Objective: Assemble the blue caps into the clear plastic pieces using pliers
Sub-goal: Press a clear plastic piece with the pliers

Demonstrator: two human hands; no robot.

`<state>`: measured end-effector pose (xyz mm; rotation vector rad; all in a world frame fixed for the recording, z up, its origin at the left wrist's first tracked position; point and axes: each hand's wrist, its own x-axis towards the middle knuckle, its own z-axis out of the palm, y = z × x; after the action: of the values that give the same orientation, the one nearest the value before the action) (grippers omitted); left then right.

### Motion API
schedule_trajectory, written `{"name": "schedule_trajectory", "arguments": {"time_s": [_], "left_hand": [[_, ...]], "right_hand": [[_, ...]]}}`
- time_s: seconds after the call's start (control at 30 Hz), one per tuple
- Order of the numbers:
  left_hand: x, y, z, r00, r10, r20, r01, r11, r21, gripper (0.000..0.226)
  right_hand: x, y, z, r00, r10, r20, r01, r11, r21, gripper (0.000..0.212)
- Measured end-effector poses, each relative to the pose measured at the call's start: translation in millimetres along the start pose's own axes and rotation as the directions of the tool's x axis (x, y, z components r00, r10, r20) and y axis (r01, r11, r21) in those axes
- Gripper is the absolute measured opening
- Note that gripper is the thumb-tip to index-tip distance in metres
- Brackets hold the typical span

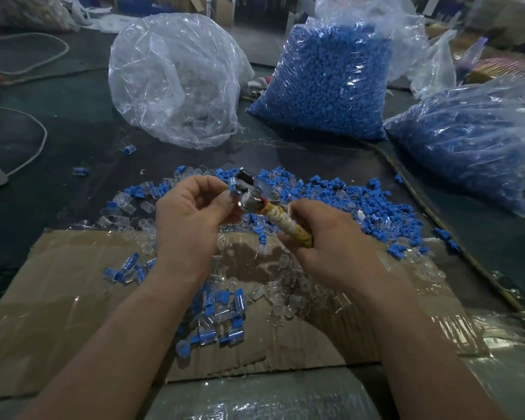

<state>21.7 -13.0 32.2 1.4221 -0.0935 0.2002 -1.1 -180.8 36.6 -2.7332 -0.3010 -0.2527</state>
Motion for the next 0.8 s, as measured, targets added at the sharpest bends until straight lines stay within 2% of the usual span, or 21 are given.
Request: {"name": "schedule_trajectory", "arguments": {"time_s": [0.17,0.23,0.37,0.53,0.67,0.8], "left_hand": [[5.9,5.8,-8.9,0.996,-0.085,0.007,0.085,0.996,0.019,0.020],[9.2,9.9,-15.5,0.993,-0.118,0.022,0.116,0.991,0.072,0.022],[11.6,16.6,-23.0,0.958,-0.228,0.172,0.187,0.956,0.226,0.024],[7.8,20.1,-21.1,0.847,-0.376,0.376,0.230,0.896,0.379,0.024],[5.4,20.6,-22.3,0.757,-0.420,0.501,0.145,0.855,0.498,0.020],[5.6,18.2,-24.1,0.673,-0.487,0.556,0.074,0.793,0.604,0.017]], "right_hand": [[0.9,8.4,-2.0,1.000,0.013,0.023,-0.013,1.000,0.007,0.046],[1.9,15.5,-3.4,0.999,0.044,0.024,-0.042,0.998,-0.045,0.048],[4.8,28.3,-4.0,0.988,0.155,0.009,-0.153,0.982,-0.110,0.047],[5.4,40.5,-5.9,0.965,0.264,0.000,-0.261,0.954,-0.148,0.053],[4.4,45.2,-6.1,0.940,0.339,0.024,-0.331,0.930,-0.160,0.061],[4.7,46.2,-6.4,0.924,0.382,0.032,-0.375,0.917,-0.137,0.060]]}}
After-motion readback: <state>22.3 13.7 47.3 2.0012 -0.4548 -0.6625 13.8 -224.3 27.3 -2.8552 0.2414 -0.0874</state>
